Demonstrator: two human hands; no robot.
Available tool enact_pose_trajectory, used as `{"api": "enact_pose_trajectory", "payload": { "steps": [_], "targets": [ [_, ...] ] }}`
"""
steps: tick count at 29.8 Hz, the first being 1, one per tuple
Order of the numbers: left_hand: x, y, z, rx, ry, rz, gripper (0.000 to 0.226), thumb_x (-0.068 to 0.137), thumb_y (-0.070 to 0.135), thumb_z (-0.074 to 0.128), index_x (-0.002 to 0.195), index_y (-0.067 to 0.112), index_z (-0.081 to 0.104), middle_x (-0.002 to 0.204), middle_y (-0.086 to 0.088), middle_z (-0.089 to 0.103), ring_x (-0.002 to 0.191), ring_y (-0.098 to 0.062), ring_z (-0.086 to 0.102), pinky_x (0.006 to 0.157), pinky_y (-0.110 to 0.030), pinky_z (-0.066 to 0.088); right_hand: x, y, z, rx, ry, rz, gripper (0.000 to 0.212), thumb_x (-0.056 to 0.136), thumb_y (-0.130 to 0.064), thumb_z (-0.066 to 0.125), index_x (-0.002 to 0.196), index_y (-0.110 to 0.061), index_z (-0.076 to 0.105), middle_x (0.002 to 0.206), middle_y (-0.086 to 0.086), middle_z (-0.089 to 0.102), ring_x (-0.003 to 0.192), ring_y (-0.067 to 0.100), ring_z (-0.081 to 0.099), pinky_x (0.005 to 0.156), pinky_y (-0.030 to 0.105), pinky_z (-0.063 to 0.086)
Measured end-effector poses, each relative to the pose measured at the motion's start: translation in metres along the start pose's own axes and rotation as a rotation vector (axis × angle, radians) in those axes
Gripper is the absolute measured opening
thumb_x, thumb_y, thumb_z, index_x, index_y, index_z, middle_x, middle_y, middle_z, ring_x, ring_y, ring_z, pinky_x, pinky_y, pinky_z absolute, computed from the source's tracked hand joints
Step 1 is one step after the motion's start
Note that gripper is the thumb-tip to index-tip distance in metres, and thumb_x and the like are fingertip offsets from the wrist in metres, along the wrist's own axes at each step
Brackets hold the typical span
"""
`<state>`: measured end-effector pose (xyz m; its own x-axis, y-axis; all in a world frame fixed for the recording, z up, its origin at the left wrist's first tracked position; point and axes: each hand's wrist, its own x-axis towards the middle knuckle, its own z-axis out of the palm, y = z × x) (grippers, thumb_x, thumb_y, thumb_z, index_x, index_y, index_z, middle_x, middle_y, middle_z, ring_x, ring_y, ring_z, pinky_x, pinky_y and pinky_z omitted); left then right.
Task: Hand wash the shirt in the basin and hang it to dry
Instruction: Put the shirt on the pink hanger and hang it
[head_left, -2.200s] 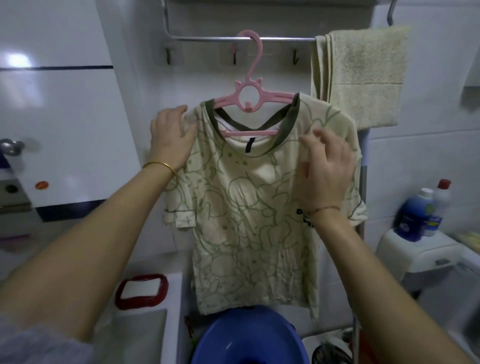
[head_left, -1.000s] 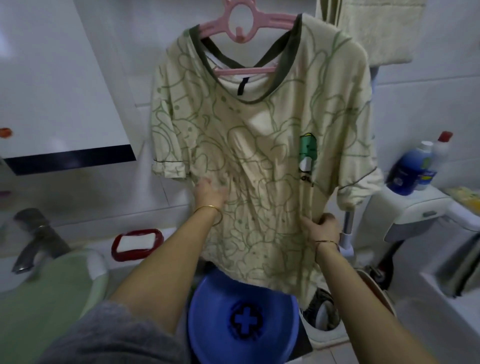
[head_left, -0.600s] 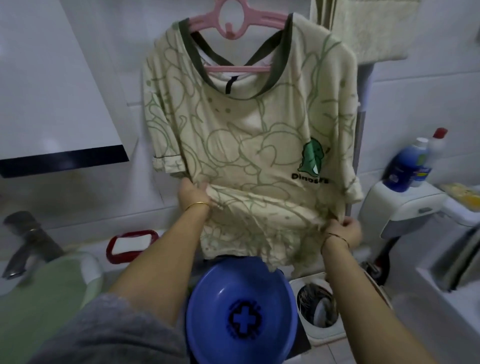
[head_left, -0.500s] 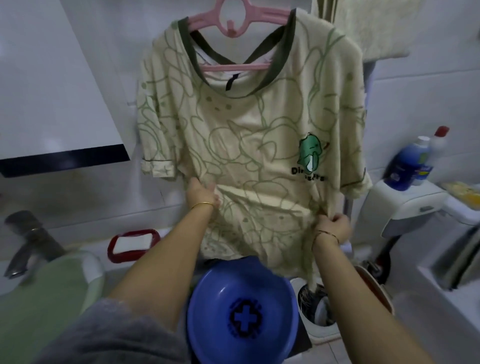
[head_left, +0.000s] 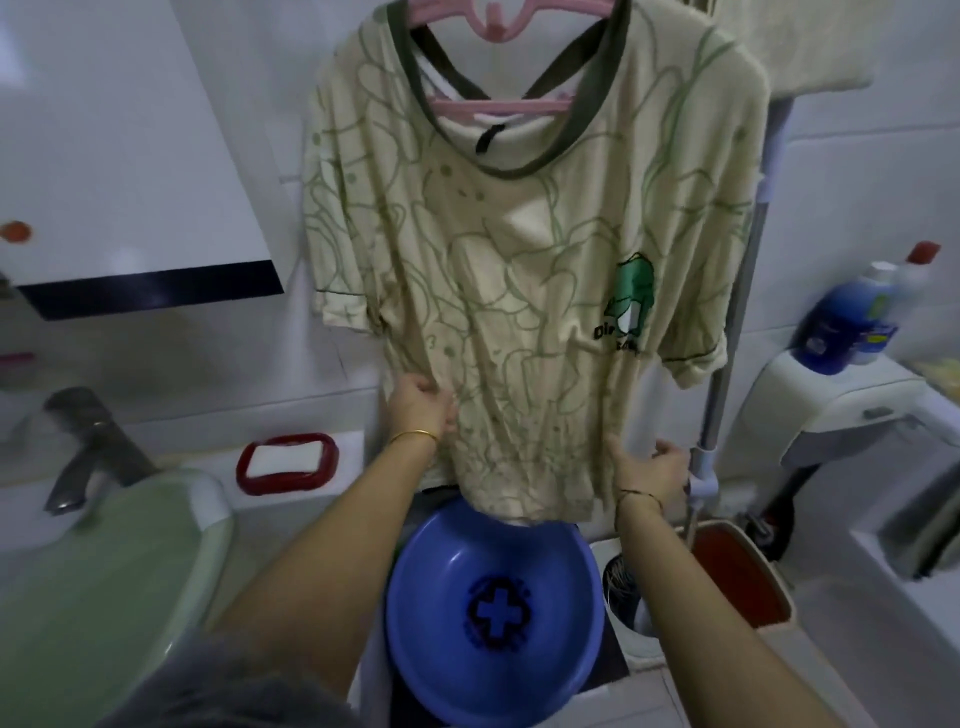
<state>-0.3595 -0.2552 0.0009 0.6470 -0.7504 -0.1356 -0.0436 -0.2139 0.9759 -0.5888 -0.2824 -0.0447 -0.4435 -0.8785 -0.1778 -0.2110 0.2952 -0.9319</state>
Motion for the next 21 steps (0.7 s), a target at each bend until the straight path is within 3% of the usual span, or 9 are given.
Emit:
{"api": "enact_pose_trajectory", "payload": {
  "steps": [2, 4, 7, 11, 13, 15, 18, 21],
  "targets": [
    [-0.011, -0.012, -0.004, 0.051, -0.067, -0.067, 0.026, 0.09, 0.009, 0.058, 0.108, 0.01, 0.039, 0.079, -0.01, 0.053, 0.054, -0.015, 0.051, 0.047, -0.029, 0.052, -0.015, 0.02, 0.009, -0.114, -0.046, 0.031, 0.061, 0.072, -0.03, 0.08, 0.114, 0.006, 0.052, 0.112, 0.022, 0.056, 0.11, 0.037, 0.053, 0.094, 0.045, 0.044],
    [-0.021, -0.023, -0.01, 0.129, -0.135, -0.141, 0.024, 0.09, 0.007, 0.054, 0.108, 0.012, 0.039, 0.075, -0.007, 0.05, 0.055, -0.015, 0.048, 0.047, -0.025, 0.048, -0.031, 0.033, 0.019, -0.211, -0.236, 0.07, 0.04, 0.076, -0.026, 0.077, 0.092, 0.005, 0.057, 0.091, 0.017, 0.055, 0.095, 0.031, 0.057, 0.086, 0.046, 0.048],
    [-0.036, -0.03, -0.022, 0.187, -0.185, -0.168, 0.016, 0.091, 0.006, 0.051, 0.102, 0.012, 0.041, 0.072, -0.004, 0.048, 0.055, -0.014, 0.046, 0.047, -0.022, 0.045, -0.059, 0.037, 0.036, -0.181, -0.512, 0.138, 0.03, 0.081, -0.017, 0.07, 0.071, -0.011, 0.043, 0.077, 0.01, 0.047, 0.075, 0.023, 0.048, 0.062, 0.036, 0.047],
    [-0.051, -0.037, -0.051, 0.266, -0.224, -0.12, 0.008, 0.091, 0.011, 0.053, 0.095, 0.016, 0.047, 0.076, -0.002, 0.053, 0.058, -0.012, 0.051, 0.053, -0.024, 0.044, -0.096, 0.01, 0.063, -0.11, -0.674, 0.04, 0.018, 0.085, -0.007, 0.062, 0.077, -0.013, 0.046, 0.072, 0.004, 0.049, 0.06, 0.018, 0.048, 0.037, 0.018, 0.038],
    [-0.061, -0.036, -0.074, 0.28, -0.188, -0.071, 0.013, 0.09, 0.008, 0.053, 0.085, 0.02, 0.05, 0.073, -0.001, 0.053, 0.057, -0.012, 0.052, 0.051, -0.024, 0.044, -0.121, -0.008, 0.077, -0.105, -0.774, -0.047, 0.01, 0.085, -0.006, 0.058, 0.085, -0.01, 0.05, 0.07, 0.005, 0.05, 0.057, 0.017, 0.048, 0.038, 0.018, 0.04],
    [-0.072, -0.032, -0.104, 0.281, -0.125, -0.012, 0.019, 0.089, 0.003, 0.053, 0.08, 0.02, 0.05, 0.071, -0.001, 0.052, 0.058, -0.016, 0.054, 0.05, -0.024, 0.043, -0.15, -0.022, 0.09, -0.109, -0.857, -0.145, 0.009, 0.084, -0.003, 0.056, 0.083, -0.011, 0.051, 0.073, 0.007, 0.053, 0.062, 0.019, 0.05, 0.049, 0.025, 0.043],
    [-0.087, -0.029, -0.161, 0.307, 0.021, 0.068, 0.017, 0.086, 0.001, 0.055, 0.082, 0.018, 0.054, 0.071, 0.003, 0.053, 0.069, -0.023, 0.057, 0.057, -0.026, 0.043, -0.201, -0.037, 0.106, -0.08, -1.001, -0.211, 0.013, 0.085, -0.002, 0.054, 0.083, -0.014, 0.049, 0.073, 0.004, 0.052, 0.061, 0.019, 0.05, 0.058, 0.03, 0.043],
    [-0.095, -0.04, -0.227, 0.376, 0.174, 0.075, 0.013, 0.084, 0.002, 0.056, 0.087, 0.013, 0.061, 0.067, 0.005, 0.053, 0.065, -0.017, 0.052, 0.062, -0.025, 0.041, -0.252, -0.044, 0.12, -0.121, -1.065, -0.335, 0.015, 0.083, -0.006, 0.058, 0.084, -0.02, 0.051, 0.078, 0.002, 0.052, 0.075, 0.025, 0.055, 0.072, 0.04, 0.049]
  ]
}}
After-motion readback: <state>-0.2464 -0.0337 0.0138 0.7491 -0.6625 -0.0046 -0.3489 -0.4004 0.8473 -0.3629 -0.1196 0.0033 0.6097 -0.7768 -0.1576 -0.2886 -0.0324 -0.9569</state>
